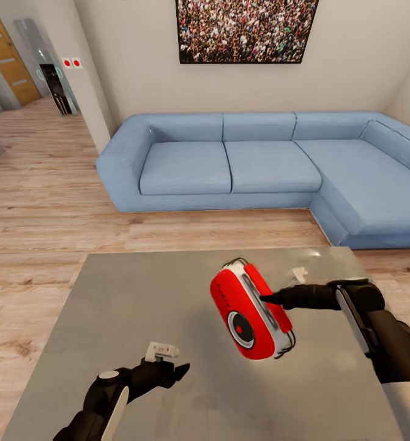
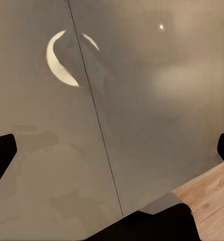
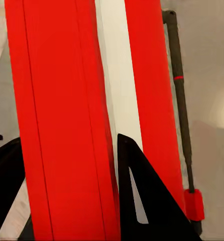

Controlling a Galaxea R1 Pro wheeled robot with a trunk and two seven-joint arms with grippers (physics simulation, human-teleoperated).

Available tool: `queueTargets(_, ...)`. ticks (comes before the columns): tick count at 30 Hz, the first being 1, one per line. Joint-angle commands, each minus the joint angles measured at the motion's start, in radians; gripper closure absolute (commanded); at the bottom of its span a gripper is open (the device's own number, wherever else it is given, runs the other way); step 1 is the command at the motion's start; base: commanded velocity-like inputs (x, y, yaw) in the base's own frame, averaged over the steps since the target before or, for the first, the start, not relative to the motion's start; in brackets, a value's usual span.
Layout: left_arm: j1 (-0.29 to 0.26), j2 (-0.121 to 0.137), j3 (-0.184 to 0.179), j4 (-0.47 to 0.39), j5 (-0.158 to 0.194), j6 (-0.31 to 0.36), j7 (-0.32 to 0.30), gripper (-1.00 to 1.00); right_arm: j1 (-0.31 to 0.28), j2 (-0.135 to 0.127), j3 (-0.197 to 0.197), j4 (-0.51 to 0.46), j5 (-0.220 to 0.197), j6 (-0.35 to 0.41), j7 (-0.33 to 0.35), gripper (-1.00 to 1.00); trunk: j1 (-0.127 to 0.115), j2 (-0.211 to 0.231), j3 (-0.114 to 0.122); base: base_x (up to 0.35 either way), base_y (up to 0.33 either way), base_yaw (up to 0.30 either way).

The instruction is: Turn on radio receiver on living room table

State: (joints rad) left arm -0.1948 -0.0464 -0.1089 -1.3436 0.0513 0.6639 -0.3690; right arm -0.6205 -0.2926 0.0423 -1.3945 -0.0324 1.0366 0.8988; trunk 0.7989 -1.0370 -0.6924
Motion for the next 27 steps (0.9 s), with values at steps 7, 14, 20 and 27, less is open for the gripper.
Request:
queueTargets(7,0.0,0.0,0.001,-0.012,0.003,0.004,-0.106,-1.0,0.104,-0.026,-0.003,0.001,0.004,-0.106,0.099,1.0,0.0,0.0,0.0,0.0,0.0,0.0)
queueTargets(14,0.0,-0.001,0.001,-0.013,0.002,0.006,-0.147,-1.0,0.142,-0.032,-0.004,0.003,0.014,-0.123,0.109,1.0,0.0,0.0,0.0,0.0,0.0,0.0)
queueTargets(20,0.006,-0.007,0.007,-0.02,0.001,0.012,-0.154,-1.0,0.162,-0.028,-0.002,0.009,0.03,-0.137,0.105,1.0,0.0,0.0,0.0,0.0,0.0,0.0)
queueTargets(27,0.012,-0.019,0.011,-0.045,0.0,0.021,-0.155,-1.0,0.162,-0.032,-0.001,0.038,0.075,-0.134,0.102,1.0,0.0,0.0,0.0,0.0,0.0,0.0)
